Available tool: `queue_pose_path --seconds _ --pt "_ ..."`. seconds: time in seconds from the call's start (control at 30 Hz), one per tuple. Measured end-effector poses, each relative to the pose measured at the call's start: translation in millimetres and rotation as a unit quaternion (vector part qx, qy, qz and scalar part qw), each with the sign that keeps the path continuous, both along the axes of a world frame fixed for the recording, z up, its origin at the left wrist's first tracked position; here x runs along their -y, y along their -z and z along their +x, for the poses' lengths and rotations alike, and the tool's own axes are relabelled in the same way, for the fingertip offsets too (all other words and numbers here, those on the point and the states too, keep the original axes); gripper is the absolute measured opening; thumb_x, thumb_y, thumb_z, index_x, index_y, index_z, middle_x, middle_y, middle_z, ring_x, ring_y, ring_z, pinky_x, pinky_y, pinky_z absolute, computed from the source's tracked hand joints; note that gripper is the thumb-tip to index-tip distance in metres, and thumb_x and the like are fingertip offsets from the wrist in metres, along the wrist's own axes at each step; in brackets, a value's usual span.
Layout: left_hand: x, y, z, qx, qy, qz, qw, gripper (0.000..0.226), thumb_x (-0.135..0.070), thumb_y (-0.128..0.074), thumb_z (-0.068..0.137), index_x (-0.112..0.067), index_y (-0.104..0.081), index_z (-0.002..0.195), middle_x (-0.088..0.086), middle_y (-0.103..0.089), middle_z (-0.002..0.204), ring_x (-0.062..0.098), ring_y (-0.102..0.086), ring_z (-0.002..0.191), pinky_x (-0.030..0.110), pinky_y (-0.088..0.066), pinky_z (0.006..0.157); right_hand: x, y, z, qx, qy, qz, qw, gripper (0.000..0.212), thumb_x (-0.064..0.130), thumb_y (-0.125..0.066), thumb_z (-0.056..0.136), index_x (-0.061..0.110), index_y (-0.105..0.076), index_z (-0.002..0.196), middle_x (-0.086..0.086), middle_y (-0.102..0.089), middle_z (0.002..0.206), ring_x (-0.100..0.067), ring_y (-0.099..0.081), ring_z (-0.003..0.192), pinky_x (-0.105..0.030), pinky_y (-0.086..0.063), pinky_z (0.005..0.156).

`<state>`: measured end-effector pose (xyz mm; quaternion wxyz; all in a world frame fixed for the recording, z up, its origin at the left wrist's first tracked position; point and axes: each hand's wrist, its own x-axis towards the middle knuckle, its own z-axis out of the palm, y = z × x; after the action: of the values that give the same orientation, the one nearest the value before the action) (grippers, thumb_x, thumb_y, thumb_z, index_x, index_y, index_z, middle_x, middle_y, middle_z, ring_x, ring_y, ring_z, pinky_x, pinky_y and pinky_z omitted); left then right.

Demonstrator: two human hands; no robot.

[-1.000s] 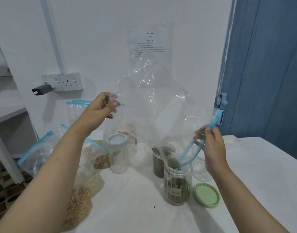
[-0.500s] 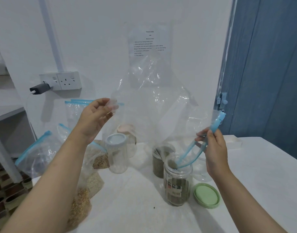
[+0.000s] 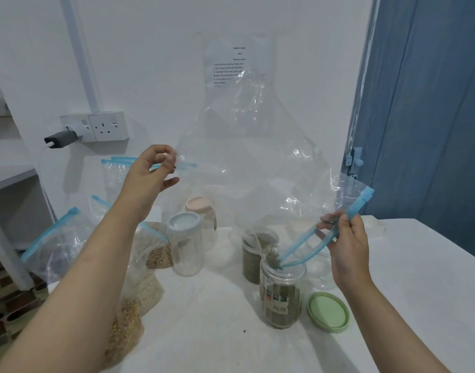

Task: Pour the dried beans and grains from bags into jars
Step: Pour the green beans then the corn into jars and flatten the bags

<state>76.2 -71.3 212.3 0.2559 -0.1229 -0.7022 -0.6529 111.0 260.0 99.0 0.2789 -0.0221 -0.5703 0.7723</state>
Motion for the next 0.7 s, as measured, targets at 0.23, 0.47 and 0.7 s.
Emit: queue_pose_path --seconds 0.23,0.47,0.7 --pt "-3.1 1.3 -1.4 -0.031 -0.033 -0.052 0.998 0.011 -0.01 -0.054 0.1 -0.017 -0.063 0.101 0.0 -0.059 0.081 0.008 -0.062 0.072 0.02 -0.056 0.076 1.4 1.7 0.4 0.002 0.0 -0.001 1.0 0.028 0.019 -0.034 0.108 0.02 -0.058 0.092 -0.005 -0.065 0.094 -0.013 -0.065 0.081 -0.051 -0.052 0.099" --pt "-2.0 0.1 -3.1 -0.02 -0.088 -0.08 0.993 0.015 -0.008 -0.058 0.097 -0.021 -0.061 0.09 -0.006 -0.064 0.085 0.011 -0.06 0.073 0.017 -0.053 0.074 0.0 0.4 -2.1 -0.006 -0.005 0.002 1.0 0.029 0.018 -0.034 0.108 0.02 -0.058 0.092 -0.005 -0.065 0.093 -0.013 -0.065 0.081 -0.049 -0.053 0.097" --pt "2.5 1.1 0.7 -0.026 -0.107 -0.173 0.979 0.015 -0.032 -0.057 0.098 -0.028 -0.057 0.084 -0.009 -0.066 0.082 0.02 -0.065 0.089 0.045 -0.055 0.09 -0.7 -1.9 -1.3 -0.014 -0.004 0.005 1.0 0.03 0.016 -0.032 0.109 0.017 -0.056 0.091 -0.005 -0.063 0.091 -0.016 -0.062 0.083 -0.047 -0.054 0.096"
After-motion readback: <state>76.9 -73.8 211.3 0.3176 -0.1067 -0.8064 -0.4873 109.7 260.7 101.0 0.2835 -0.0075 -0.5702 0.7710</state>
